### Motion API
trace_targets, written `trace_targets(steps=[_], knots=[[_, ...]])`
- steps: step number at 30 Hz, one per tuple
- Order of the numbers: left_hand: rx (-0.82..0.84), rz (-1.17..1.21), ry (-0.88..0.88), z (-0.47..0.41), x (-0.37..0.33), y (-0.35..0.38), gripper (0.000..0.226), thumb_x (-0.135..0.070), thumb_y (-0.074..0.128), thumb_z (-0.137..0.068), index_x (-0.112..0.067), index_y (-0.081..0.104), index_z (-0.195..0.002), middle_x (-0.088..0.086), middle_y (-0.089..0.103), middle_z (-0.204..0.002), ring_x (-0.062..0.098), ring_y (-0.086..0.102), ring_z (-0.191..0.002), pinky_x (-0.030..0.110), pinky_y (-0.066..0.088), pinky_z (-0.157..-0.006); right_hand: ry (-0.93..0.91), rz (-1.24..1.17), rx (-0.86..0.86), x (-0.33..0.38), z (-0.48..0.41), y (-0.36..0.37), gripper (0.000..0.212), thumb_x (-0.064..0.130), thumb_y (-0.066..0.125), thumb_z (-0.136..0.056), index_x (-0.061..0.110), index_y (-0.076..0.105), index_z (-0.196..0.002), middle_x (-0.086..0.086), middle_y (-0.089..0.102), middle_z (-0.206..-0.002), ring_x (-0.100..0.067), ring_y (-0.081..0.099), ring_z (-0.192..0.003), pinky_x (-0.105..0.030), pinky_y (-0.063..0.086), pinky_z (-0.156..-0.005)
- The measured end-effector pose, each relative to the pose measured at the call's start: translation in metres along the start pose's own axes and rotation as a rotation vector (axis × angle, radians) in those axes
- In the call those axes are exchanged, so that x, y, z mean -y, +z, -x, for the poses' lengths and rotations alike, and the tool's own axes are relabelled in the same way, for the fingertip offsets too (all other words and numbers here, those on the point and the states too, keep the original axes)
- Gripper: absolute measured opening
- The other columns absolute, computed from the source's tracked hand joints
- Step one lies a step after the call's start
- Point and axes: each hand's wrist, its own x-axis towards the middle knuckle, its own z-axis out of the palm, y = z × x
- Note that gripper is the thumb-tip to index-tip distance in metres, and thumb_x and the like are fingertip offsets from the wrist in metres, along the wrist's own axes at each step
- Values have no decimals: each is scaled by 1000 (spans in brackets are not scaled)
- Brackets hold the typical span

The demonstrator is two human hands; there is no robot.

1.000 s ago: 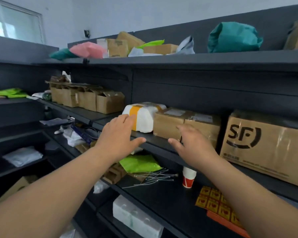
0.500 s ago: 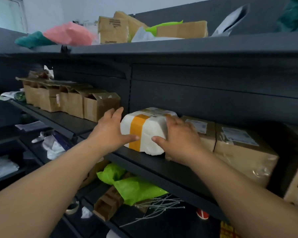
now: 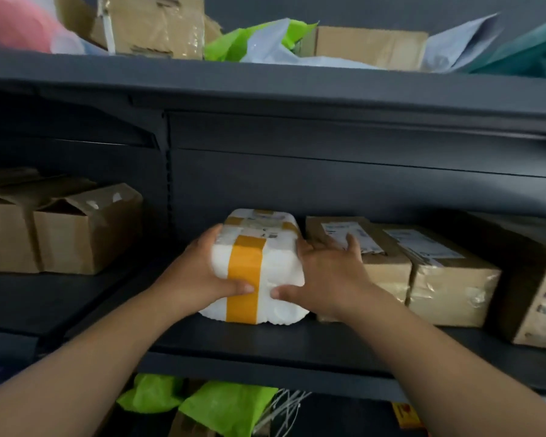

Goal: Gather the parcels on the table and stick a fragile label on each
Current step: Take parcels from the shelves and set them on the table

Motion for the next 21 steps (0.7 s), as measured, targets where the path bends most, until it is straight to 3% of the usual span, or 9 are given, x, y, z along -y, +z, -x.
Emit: trace_targets(steps=[3, 7, 10, 13, 17, 21], knots=[[-30, -12, 9, 0, 6, -4, 122, -62, 84, -39, -44, 22, -142, -12, 39, -141, 13, 44, -123, 41, 43, -101, 19, -23, -12, 11, 2, -4, 93, 79, 43, -77, 20, 26, -147, -3, 30, -155, -20, 3, -148, -59, -10, -113], [-142, -45, 53, 12, -1, -21, 118, -50, 88, -51, -37, 19, -146, -7, 31, -148, 16, 38, -129, 36, 40, -102, 43, -86, -109, 27, 7, -12, 96, 74, 46, -80, 17, 16, -151, -1, 25, -157, -20, 1, -148, -54, -14, -113], [-260, -92, 150, 28, -14, -38, 117, -48, 88, -53, -34, 19, -147, -6, 24, -151, 16, 32, -134, 34, 36, -105, 21, -306, -232, 37, 17, -19, 98, 65, 54, -82, 17, 6, -153, 0, 18, -159, -18, 8, -147, -43, 2, -120], [-332, -138, 210, 48, -31, -50, 118, -49, 87, -53, -34, 17, -147, -7, 19, -154, 16, 25, -139, 40, 31, -111, 18, -590, -305, 45, 34, -29, 100, 53, 65, -82, 20, 3, -154, 5, 13, -160, -13, 13, -145, -31, 20, -118], [-375, -189, 266, 81, -58, -50, 119, -51, 85, -54, -32, 14, -147, -4, 14, -157, 18, 18, -142, 40, 25, -115, 11, -645, -368, 39, 70, -40, 98, 47, 67, -83, 23, 3, -153, 9, 12, -158, -8, 13, -144, -17, 15, -107], [-360, -157, 294, 120, -91, -28, 120, -54, 85, -53, -33, 13, -146, -5, 15, -156, 18, 20, -141, 41, 29, -113, 57, -633, -381, 16, 123, -51, 98, 45, 68, -83, 26, 2, -152, 13, 13, -157, -7, 16, -142, -14, 14, -99]])
